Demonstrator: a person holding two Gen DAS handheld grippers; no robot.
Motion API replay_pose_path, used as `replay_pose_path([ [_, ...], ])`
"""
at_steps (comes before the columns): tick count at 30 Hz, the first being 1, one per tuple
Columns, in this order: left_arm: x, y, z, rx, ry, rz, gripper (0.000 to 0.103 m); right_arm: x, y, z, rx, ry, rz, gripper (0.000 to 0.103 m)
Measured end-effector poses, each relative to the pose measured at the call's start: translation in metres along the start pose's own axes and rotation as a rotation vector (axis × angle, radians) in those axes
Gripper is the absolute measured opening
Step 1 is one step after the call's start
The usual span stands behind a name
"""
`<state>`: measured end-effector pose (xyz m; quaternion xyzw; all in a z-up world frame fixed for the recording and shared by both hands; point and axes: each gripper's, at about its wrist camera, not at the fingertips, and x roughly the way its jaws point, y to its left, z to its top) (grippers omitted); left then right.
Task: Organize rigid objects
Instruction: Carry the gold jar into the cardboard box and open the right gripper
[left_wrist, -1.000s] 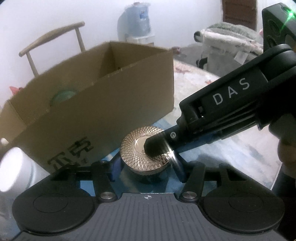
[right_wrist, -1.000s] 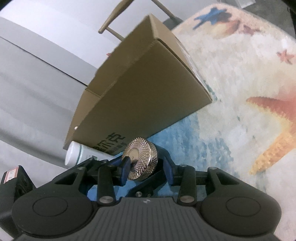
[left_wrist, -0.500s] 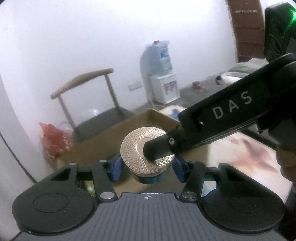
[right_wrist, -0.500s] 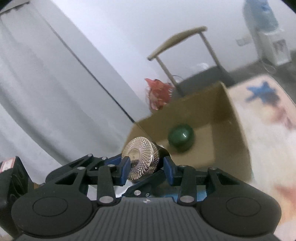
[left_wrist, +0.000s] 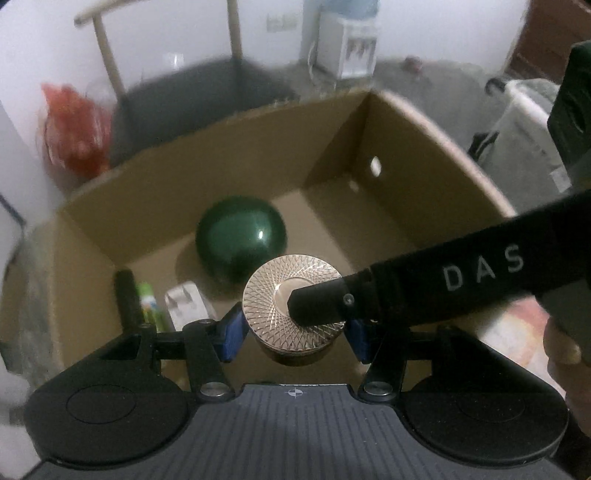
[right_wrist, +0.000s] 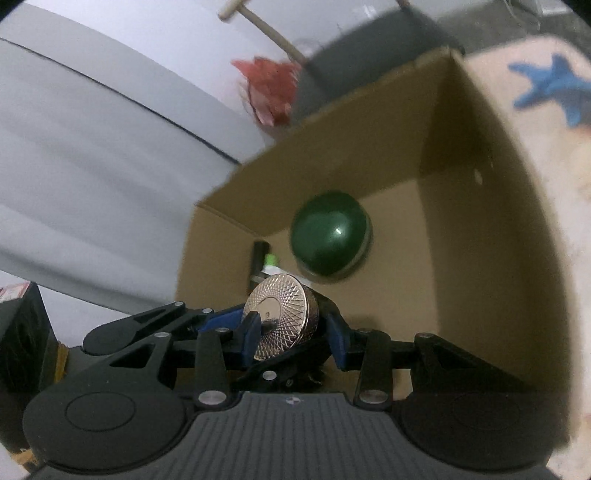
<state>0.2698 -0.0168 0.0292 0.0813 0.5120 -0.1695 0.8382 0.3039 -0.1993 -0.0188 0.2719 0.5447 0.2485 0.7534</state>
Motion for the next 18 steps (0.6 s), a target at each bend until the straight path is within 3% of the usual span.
replay_pose_path([
  [6,0.028,0.014,0.004,-0.073,0.106,-0.034,0.056,0.023,-0.006,0.008,0.01,0.051,-0.048,0.043],
  [10,0.03,0.021,0.004,-0.11,0.136,-0.044,0.058,0.026,-0.009,0.01,0.016,0.058,-0.052,0.043],
  [12,0.026,0.023,0.002,-0.121,0.124,-0.041,0.064,0.026,-0.01,0.013,0.009,0.049,-0.055,0.043],
  [13,0.024,0.025,0.002,-0.123,0.113,-0.038,0.073,0.025,-0.009,0.012,0.003,0.04,-0.053,0.043],
  [18,0.002,0.022,0.0,-0.126,0.066,-0.027,0.083,-0.004,-0.005,0.003,-0.008,-0.04,-0.041,0.043],
])
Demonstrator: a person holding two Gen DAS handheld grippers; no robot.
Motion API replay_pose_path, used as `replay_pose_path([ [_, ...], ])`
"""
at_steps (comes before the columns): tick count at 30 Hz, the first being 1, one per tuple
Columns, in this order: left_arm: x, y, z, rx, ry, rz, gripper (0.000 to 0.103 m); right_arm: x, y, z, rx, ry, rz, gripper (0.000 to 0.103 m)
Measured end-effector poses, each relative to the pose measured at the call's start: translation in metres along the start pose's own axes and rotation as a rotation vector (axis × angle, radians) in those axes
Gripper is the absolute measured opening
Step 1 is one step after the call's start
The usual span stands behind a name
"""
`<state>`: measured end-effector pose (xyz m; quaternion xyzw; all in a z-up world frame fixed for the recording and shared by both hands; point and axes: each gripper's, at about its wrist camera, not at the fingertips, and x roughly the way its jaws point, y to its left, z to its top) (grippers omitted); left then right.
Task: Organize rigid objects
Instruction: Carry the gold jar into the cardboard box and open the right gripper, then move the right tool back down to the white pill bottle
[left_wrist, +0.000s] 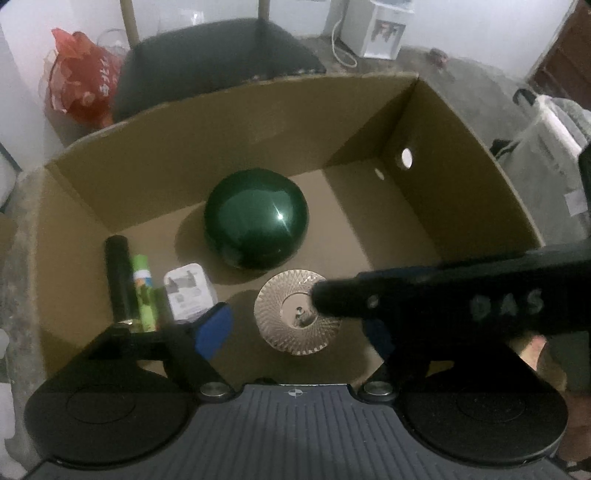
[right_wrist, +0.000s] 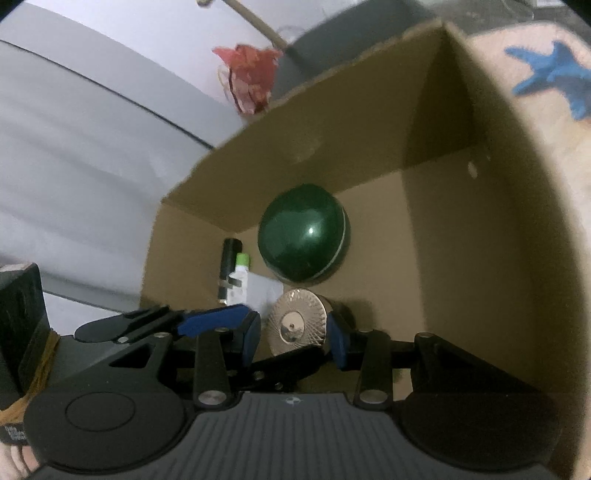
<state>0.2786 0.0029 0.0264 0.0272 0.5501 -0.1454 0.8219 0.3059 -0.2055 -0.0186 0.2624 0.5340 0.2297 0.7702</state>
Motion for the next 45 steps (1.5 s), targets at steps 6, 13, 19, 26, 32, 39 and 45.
replay_pose_path([
  [6,-0.056,0.007,-0.024,-0.007,-0.134,-0.017,0.088,-0.068,0.002,-0.037,0.025,-0.174,0.099,0.043],
  [13,-0.146,0.033,-0.087,-0.057,-0.355,-0.036,0.093,-0.15,0.008,-0.115,0.019,-0.39,0.186,0.044],
  [19,-0.186,0.063,-0.161,-0.191,-0.473,-0.005,0.096,-0.173,0.008,-0.179,0.026,-0.467,0.19,0.044],
  [26,-0.163,0.078,-0.238,-0.306,-0.516,0.098,0.096,-0.166,0.012,-0.228,-0.005,-0.492,0.059,0.045],
  [32,-0.121,0.056,-0.251,-0.161,-0.543,0.18,0.096,-0.14,0.016,-0.24,-0.064,-0.48,-0.107,0.058],
  [39,-0.082,0.034,-0.234,-0.002,-0.577,0.201,0.096,-0.106,0.037,-0.23,-0.143,-0.434,-0.103,0.058],
  [45,-0.068,0.022,-0.22,0.125,-0.64,0.224,0.096,-0.077,0.062,-0.214,-0.2,-0.391,-0.053,0.058],
])
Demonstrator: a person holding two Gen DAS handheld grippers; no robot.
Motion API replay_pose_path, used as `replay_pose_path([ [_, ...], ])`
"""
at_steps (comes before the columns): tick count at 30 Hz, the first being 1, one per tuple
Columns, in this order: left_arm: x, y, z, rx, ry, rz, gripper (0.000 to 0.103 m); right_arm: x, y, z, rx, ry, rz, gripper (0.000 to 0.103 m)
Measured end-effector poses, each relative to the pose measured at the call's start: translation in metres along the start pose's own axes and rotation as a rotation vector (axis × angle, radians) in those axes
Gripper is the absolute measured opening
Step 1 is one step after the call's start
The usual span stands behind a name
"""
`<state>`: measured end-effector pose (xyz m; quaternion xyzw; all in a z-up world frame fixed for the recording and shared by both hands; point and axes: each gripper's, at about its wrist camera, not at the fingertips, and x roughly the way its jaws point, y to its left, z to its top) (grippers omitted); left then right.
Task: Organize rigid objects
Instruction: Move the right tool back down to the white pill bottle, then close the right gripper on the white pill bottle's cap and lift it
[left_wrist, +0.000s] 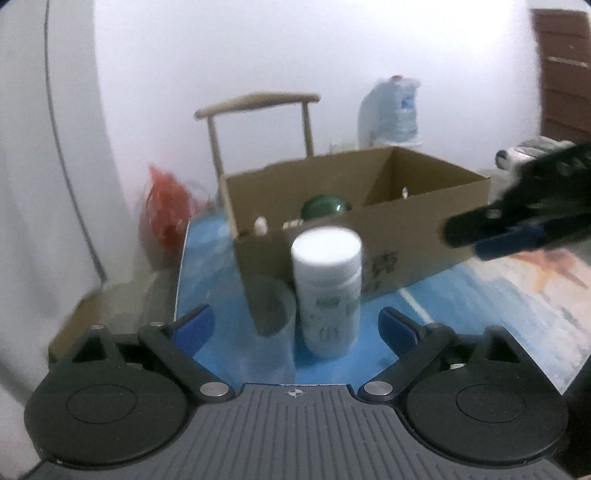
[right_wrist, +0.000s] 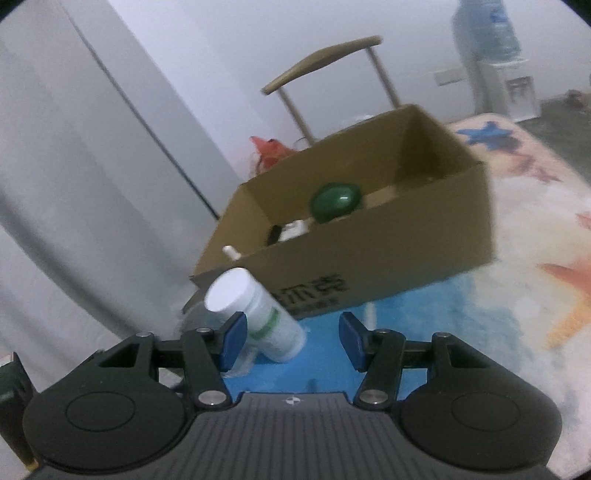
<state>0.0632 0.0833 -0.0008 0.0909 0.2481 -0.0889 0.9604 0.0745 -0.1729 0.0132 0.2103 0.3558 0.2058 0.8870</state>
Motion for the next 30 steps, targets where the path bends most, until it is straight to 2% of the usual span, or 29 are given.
replay_pose_path([
  [3,0.008,0.0,0.005,0.029,-0.033,0.006,0.096,0.012,0.01,0.007,-0.015,0.002,0.042,0.058],
  [10,0.024,0.001,0.019,0.068,-0.079,-0.053,0.092,0.037,0.023,0.019,-0.016,0.02,0.117,0.058],
  [13,0.038,-0.003,0.023,0.09,-0.043,-0.059,0.079,0.046,0.022,0.02,0.005,0.037,0.138,0.058],
  [19,0.058,-0.013,0.022,0.12,0.025,-0.076,0.063,0.061,0.014,0.02,0.054,0.066,0.154,0.052],
  [23,0.066,-0.011,0.022,0.089,0.071,-0.084,0.058,0.07,0.01,0.019,0.076,0.087,0.178,0.048],
  [30,0.066,-0.009,0.023,0.026,0.111,-0.107,0.055,0.069,0.007,0.018,0.086,0.085,0.174,0.043],
])
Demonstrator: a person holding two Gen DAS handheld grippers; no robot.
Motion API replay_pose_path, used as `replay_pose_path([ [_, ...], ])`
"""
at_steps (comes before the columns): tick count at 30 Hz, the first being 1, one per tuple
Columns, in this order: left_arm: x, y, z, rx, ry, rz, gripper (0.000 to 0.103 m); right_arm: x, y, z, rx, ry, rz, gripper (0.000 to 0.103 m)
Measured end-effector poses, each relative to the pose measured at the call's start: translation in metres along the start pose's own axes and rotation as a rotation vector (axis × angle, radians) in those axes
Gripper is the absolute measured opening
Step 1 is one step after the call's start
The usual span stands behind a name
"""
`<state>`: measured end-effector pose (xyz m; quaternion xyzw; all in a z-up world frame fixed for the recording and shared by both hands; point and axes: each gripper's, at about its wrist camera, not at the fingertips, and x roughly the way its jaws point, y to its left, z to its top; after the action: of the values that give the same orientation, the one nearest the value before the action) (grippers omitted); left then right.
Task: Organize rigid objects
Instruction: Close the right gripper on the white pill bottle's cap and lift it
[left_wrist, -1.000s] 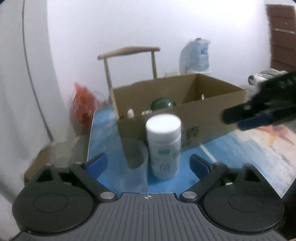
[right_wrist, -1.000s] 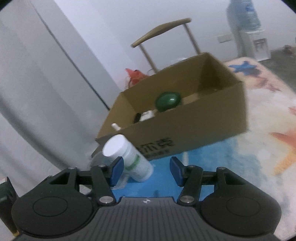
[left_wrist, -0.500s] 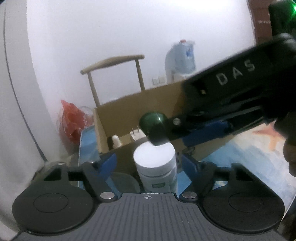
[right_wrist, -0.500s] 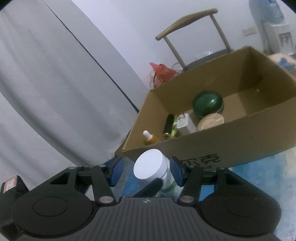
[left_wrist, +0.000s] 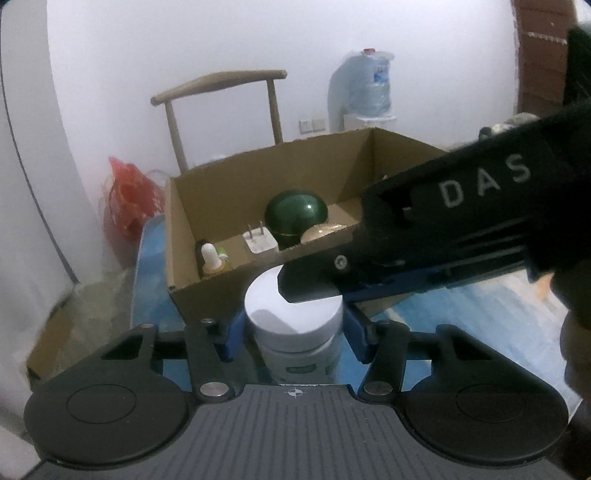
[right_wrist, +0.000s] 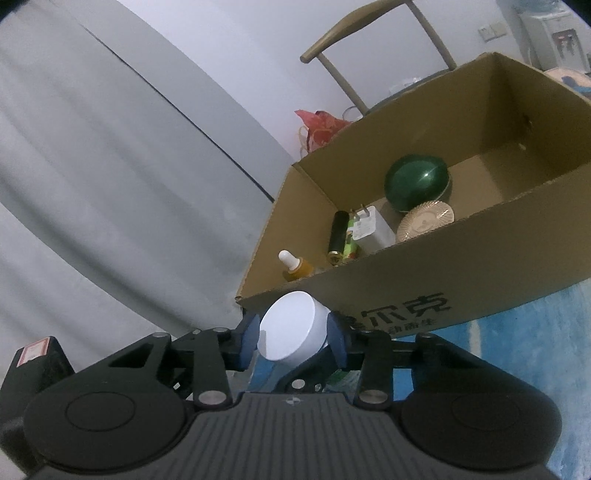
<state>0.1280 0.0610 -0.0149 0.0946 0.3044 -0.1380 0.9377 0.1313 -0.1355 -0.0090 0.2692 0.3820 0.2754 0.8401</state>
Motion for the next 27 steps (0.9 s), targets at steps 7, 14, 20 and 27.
replay_pose_path([
  [7,-0.003,-0.012,0.002,-0.037,0.007,-0.055,0.054,-0.018,-0.004,-0.003,0.008,-0.03,-0.04,0.043],
  [14,-0.009,-0.031,0.002,-0.05,0.005,-0.133,0.053,-0.045,-0.01,-0.009,0.018,-0.061,-0.093,0.043],
  [20,-0.014,-0.05,0.004,-0.019,-0.006,-0.194,0.053,-0.068,-0.019,-0.014,0.04,-0.086,-0.126,0.043],
  [27,-0.02,-0.073,0.006,0.041,-0.033,-0.257,0.053,-0.074,-0.022,-0.016,0.047,-0.091,-0.122,0.043],
])
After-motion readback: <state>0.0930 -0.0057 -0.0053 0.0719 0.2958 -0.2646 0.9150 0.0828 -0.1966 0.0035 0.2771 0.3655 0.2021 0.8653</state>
